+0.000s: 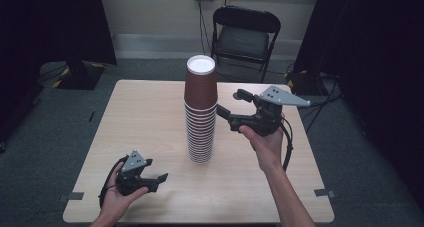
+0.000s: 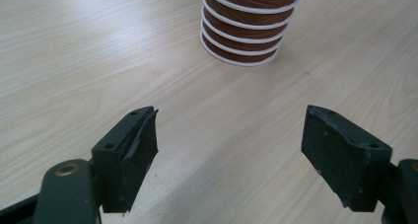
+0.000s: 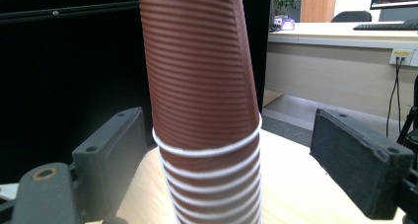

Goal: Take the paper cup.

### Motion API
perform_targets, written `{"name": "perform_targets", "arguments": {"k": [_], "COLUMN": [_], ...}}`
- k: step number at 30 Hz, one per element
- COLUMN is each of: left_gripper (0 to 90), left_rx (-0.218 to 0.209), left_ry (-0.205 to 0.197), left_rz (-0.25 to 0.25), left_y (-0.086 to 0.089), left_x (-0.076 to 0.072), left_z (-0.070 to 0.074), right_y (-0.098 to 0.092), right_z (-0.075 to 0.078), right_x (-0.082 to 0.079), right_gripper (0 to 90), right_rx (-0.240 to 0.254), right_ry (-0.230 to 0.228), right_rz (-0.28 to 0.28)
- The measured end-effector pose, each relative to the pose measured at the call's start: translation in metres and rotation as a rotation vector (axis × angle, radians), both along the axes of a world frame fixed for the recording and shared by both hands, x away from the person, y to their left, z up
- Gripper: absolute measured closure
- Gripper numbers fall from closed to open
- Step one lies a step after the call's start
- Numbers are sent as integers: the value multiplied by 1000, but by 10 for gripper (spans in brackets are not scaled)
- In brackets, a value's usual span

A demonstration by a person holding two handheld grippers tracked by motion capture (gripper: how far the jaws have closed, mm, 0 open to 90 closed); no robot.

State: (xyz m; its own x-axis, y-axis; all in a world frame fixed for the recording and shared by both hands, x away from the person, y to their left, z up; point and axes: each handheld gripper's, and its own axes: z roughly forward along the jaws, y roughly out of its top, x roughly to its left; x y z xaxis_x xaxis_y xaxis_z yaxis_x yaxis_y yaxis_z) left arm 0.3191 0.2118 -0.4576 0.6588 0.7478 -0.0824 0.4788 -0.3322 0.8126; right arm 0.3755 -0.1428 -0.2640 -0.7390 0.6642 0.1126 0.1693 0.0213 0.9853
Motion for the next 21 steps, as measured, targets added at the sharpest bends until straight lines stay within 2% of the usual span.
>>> {"name": "perform_targets", "arguments": {"k": [7, 10, 15, 21], "left_gripper": [213, 213, 213, 213], "left_rx": [4, -1, 1, 3], "left_ry": [-1, 1, 4, 1], "left_rz": [0, 1, 5, 5], "left_y": [0, 0, 2, 2], "left_x": [0, 0, 1, 1], "left_z": [0, 0, 0, 0], "right_y": [16, 24, 38, 50], "right_z": [15, 19, 25, 31], "right_x": [10, 17, 24, 30], "right_gripper": [134, 133, 133, 132], "right_rx": [-4, -12, -40, -45], "right_ry": [-14, -5, -21, -21], "right_rz": [16, 19, 25, 36]}}
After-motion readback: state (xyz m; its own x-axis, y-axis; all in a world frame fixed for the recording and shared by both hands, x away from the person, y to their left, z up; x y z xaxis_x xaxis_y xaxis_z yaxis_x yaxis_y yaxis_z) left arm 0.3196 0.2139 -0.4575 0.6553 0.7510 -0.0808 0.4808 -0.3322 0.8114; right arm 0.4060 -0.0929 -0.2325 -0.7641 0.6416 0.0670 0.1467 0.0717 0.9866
